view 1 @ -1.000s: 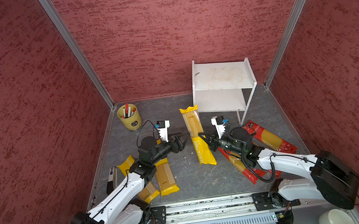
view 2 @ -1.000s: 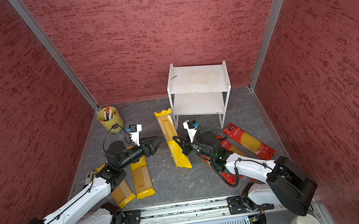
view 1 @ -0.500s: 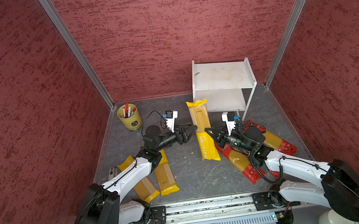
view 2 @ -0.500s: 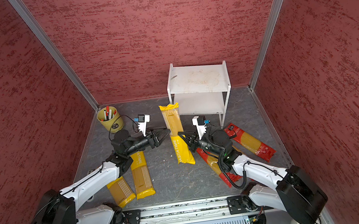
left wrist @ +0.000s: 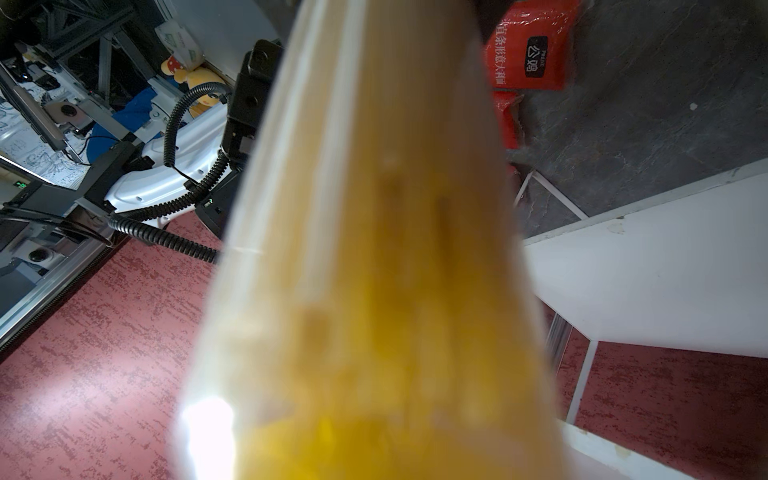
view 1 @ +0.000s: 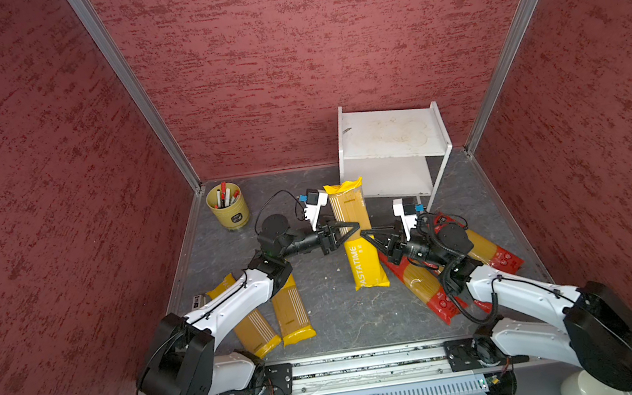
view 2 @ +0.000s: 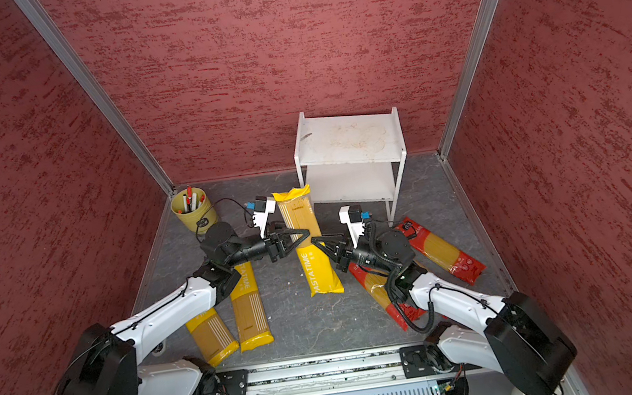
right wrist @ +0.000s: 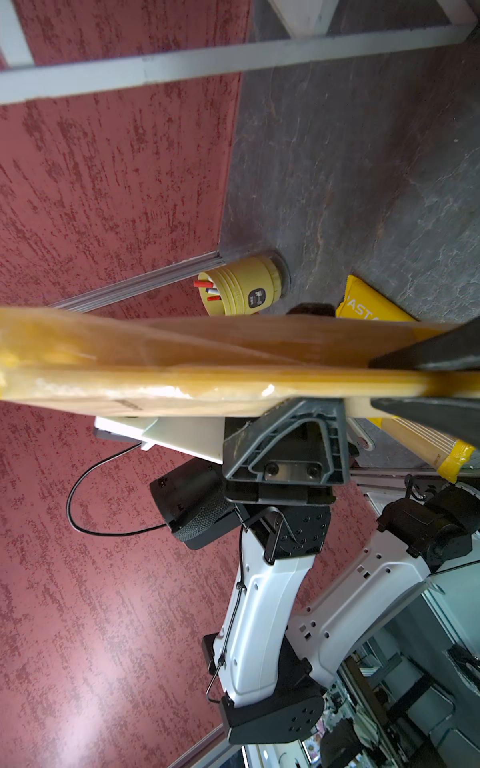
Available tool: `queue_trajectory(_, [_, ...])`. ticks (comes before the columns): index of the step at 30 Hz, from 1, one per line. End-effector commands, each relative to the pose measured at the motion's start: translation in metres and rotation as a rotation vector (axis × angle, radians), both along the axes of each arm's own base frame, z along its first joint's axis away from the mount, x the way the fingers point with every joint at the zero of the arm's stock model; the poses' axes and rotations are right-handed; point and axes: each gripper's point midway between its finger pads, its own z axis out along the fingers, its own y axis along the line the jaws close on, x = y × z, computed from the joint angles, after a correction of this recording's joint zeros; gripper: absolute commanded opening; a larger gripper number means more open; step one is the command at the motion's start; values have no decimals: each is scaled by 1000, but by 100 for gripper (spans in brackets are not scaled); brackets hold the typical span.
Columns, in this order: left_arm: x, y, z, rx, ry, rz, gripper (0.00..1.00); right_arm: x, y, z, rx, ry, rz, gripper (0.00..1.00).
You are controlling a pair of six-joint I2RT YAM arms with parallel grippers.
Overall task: Place and organize the pasta boxes and bags onto the shelf
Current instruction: 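Raise the bag upright with both grippers and carry toward the shelf, then stand the bag on the shelf top and open both grippers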
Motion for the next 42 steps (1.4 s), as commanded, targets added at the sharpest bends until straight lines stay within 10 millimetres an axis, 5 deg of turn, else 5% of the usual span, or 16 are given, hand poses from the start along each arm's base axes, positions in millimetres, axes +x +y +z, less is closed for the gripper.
queue_trajectory(1, [-1, -4, 17, -25, -38, -11, 26, -17, -9, 45, 125, -157, 24, 0])
queue_trajectory(7, [-1, -7, 32, -39, -48, -3, 10, -8, -14, 34, 122, -104, -36, 1])
queue_trajectory(11, [6, -6, 39, -41, -43, 35, 0, -3, -17, 18, 108, -56, -63, 19])
queue_trajectory(17, [21, 3, 58, -97, -6, 79, 0, -5, -25, -24, 64, 40, -98, 51])
queue_trajectory(22, [32, 11, 79, -141, 23, 92, 0, -16, -24, -49, 49, 126, -47, 63])
queue_trajectory(29, [46, -8, 100, -132, 81, 29, 5, -32, -22, -43, 125, 132, 50, 60])
queue_trajectory(35, [56, -18, 104, -125, 120, 0, 8, -25, -24, -22, 209, 112, 43, 38])
queue_trajectory(42, [58, -21, 102, -127, 132, 4, 8, -11, -37, -2, 334, 119, -38, 47])
